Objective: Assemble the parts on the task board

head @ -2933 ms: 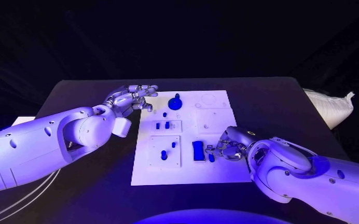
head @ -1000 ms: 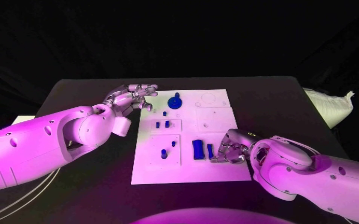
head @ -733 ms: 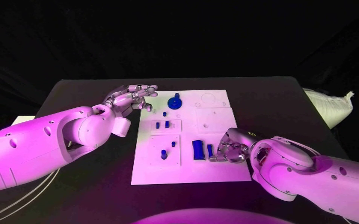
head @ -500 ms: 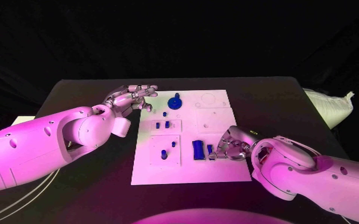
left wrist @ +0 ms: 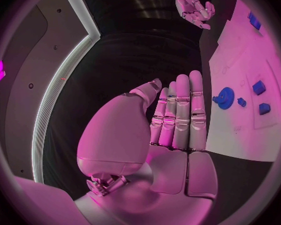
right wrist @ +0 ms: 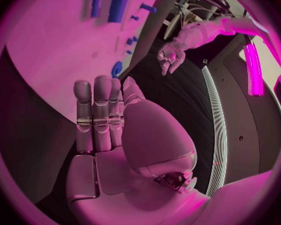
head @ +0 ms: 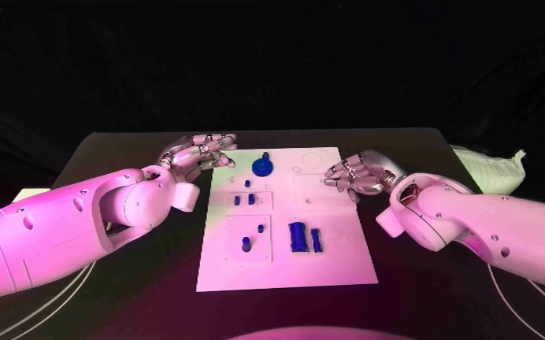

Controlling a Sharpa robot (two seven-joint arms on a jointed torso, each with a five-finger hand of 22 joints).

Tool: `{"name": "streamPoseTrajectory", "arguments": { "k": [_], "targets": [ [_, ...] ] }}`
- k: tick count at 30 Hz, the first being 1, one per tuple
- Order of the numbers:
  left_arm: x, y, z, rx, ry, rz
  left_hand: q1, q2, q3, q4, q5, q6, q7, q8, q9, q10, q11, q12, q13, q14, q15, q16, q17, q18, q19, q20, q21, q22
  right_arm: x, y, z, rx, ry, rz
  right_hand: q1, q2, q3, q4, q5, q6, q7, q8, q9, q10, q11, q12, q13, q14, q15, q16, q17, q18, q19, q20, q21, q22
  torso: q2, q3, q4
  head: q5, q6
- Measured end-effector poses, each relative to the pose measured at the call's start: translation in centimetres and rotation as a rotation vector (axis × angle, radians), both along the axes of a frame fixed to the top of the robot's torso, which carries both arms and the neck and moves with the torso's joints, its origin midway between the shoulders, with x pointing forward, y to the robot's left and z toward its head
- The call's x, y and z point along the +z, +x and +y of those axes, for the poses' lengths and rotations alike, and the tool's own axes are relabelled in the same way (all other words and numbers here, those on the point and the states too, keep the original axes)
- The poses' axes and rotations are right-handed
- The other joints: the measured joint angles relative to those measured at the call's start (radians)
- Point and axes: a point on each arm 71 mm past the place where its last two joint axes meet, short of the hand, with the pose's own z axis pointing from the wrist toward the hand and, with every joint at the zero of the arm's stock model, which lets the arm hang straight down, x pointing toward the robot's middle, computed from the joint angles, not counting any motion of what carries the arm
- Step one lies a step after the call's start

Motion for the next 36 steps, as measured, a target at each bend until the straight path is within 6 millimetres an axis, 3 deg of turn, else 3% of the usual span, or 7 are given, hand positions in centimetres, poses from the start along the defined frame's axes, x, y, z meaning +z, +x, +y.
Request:
{"name": "streamPoseTrajectory", "arguments": {
  "k": [6, 13, 23, 28, 30, 32, 36],
  "targets": [
    [-0.5, 1.3, 0.3, 0.075, 0.006, -0.015, 0.005, 0.005, 0.024, 0.004, 0.000, 0.002, 0.006, -0.009, -0.002, 0.008, 0.014, -0.084, -0.031, -0.022, 0.051, -0.325, -0.140, 0.000, -0.164, 0.054, -0.172, -0.147, -0.2, 3.7, -0.9, -0.092, 0.253, -0.014, 0.087, 0.000, 0.052, 0.008, -0.013, -0.037, 0.038, -0.004, -0.066, -0.039, 0.058, -0.238, -0.353, -0.161, 0.079, -0.377, -0.240, 0.000, -0.123, 0.072, -0.326, -0.243, -0.025, -0.0076, -0.0039, -0.002, 0.035],
    [-1.0, 2.8, 0.2, 0.146, 0.021, -0.037, 0.007, -0.006, 0.026, 0.006, 0.000, -0.012, 0.020, -0.049, -0.002, -0.026, 0.051, -0.182, -0.031, -0.066, 0.096, -0.529, -0.230, 0.010, -0.301, 0.118, -0.208, -0.304, -1.0, 6.6, -1.0, -0.151, 0.413, -0.039, 0.090, -0.024, 0.118, 0.010, -0.013, -0.063, 0.045, -0.004, -0.172, -0.060, 0.089, -0.253, -0.675, -0.157, 0.120, -0.585, -0.458, 0.000, -0.093, 0.125, -0.547, -0.454, -0.054, -0.0116, -0.0083, 0.004, 0.088],
    [-1.3, 4.3, -0.2, 0.209, 0.044, -0.065, 0.006, -0.007, -0.003, -0.003, 0.000, -0.025, 0.018, -0.069, -0.002, -0.059, 0.063, -0.209, -0.031, -0.073, 0.113, -0.614, -0.269, 0.010, -0.349, 0.140, -0.208, -0.397, -1.5, 8.3, -0.7, -0.164, 0.504, -0.070, 0.043, -0.035, 0.177, -0.036, -0.013, -0.057, 0.051, -0.004, -0.252, -0.042, 0.089, -0.253, -0.809, -0.076, 0.107, -0.612, -0.579, -0.001, 0.035, 0.108, -0.644, -0.596, -0.080, -0.0086, -0.0076, 0.012, 0.137],
    [-1.4, 4.1, -0.1, 0.210, 0.046, -0.062, -0.223, 0.032, -0.072, -0.026, -0.021, -0.190, -0.012, -0.104, -0.035, -0.233, 0.035, -0.243, -0.063, -0.231, 0.090, -0.642, -0.314, 0.004, -0.474, 0.096, -0.241, -0.478, -1.5, 8.2, -0.6, -0.165, 0.504, -0.068, -0.228, -0.040, 0.146, -0.061, -0.038, -0.216, 0.021, -0.034, -0.275, -0.224, 0.066, -0.282, -0.840, -0.272, 0.063, -0.642, -0.603, -0.009, -0.139, 0.075, -0.671, -0.661, -0.080, -0.0066, -0.0079, 0.015, 0.138],
    [-1.5, 3.8, -0.3, 0.207, 0.047, -0.057, -0.310, 0.050, -0.095, -0.032, -0.029, -0.253, -0.025, -0.113, -0.044, -0.299, 0.024, -0.251, -0.071, -0.293, 0.080, -0.650, -0.326, -0.015, -0.520, 0.078, -0.249, -0.508, -1.4, 7.9, -0.3, -0.162, 0.508, -0.065, -0.328, -0.041, 0.136, -0.071, -0.048, -0.280, 0.009, -0.043, -0.286, -0.298, 0.057, -0.291, -0.848, -0.350, 0.051, -0.651, -0.619, -0.025, -0.210, 0.063, -0.682, -0.685, -0.080, -0.0023, -0.0091, 0.022, 0.144],
    [-1.5, 3.4, -0.7, 0.203, 0.046, -0.054, -0.395, 0.065, -0.119, -0.037, -0.050, -0.314, -0.037, -0.119, -0.051, -0.364, 0.012, -0.256, -0.078, -0.354, 0.070, -0.658, -0.335, -0.015, -0.566, 0.061, -0.253, -0.537, -1.4, 7.6, 0.3, -0.158, 0.514, -0.062, -0.421, -0.042, 0.125, -0.082, -0.058, -0.339, -0.002, -0.047, -0.307, -0.366, 0.048, -0.295, -0.855, -0.423, 0.042, -0.654, -0.640, -0.025, -0.275, 0.051, -0.690, -0.707, -0.080, 0.0034, -0.0109, 0.030, 0.150],
    [-1.3, 2.5, -1.5, 0.204, 0.052, -0.057, -0.540, 0.082, -0.158, -0.042, -0.085, -0.419, -0.058, -0.125, -0.060, -0.474, -0.006, -0.264, -0.085, -0.457, 0.051, -0.691, -0.346, -0.031, -0.643, 0.031, -0.260, -0.587, -1.0, 6.5, 2.0, -0.151, 0.536, -0.060, -0.583, -0.042, 0.116, -0.122, -0.081, -0.442, -0.021, -0.053, -0.341, -0.484, 0.009, -0.303, -0.862, -0.550, 0.031, -0.661, -0.669, -0.040, -0.388, 0.031, -0.718, -0.745, -0.080, 0.0108, -0.0132, 0.037, 0.157]
  ]
}}
